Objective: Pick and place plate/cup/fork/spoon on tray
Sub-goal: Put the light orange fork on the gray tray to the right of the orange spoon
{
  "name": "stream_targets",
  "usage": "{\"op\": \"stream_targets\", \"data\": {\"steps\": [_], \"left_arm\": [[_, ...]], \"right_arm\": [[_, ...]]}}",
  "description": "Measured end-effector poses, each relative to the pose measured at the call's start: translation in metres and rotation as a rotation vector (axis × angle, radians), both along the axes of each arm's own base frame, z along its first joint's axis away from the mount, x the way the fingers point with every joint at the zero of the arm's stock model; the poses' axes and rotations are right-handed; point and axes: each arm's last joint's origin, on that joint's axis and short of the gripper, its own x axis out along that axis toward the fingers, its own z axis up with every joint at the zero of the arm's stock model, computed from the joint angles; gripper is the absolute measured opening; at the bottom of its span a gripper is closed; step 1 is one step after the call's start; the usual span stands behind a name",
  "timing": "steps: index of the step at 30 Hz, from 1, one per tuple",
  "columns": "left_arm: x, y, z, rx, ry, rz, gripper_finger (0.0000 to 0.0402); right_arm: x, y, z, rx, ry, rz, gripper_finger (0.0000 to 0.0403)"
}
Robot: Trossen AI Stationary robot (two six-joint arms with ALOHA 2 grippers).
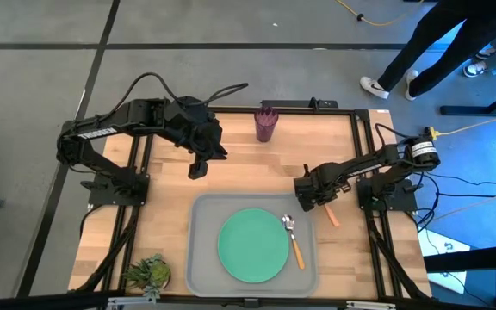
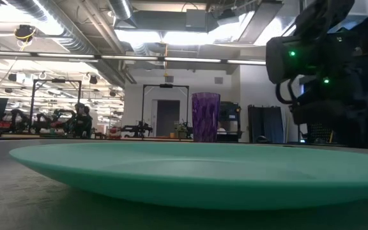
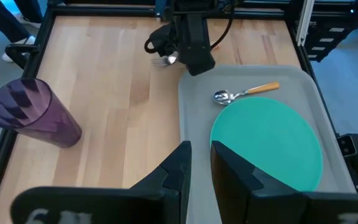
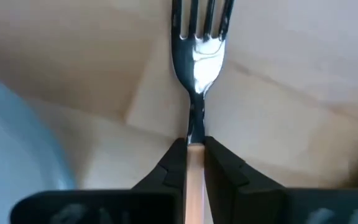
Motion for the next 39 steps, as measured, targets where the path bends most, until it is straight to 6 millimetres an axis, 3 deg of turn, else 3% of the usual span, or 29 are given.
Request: {"op": "stream_targets", "data": {"steps": [14,26,33,39], "left_arm": [[0.000,0.000,0.000,0.006,0.002,-0.006,0.0053],[-0.001,0.000,-0.001,0.006,0.007,-0.008,0.0053],[0.000,0.000,-0.001,0.039,0.005,-0.036,0.0053],[-0.001,0.000,0.000,0.040,0.004,-0.037,0.0053]], "right_arm": [[0.027,0.013,0.037,0.012,-0.079,-0.016,0.0034],[0.048,0.046,0.081,-0.011,-0.205,-0.112,0.0036],[0.044,0.069,0.080,-0.003,-0.219,-0.157,0.0036],[0.054,0.084,0.066,0.009,-0.240,-0.172,0.0036]]}}
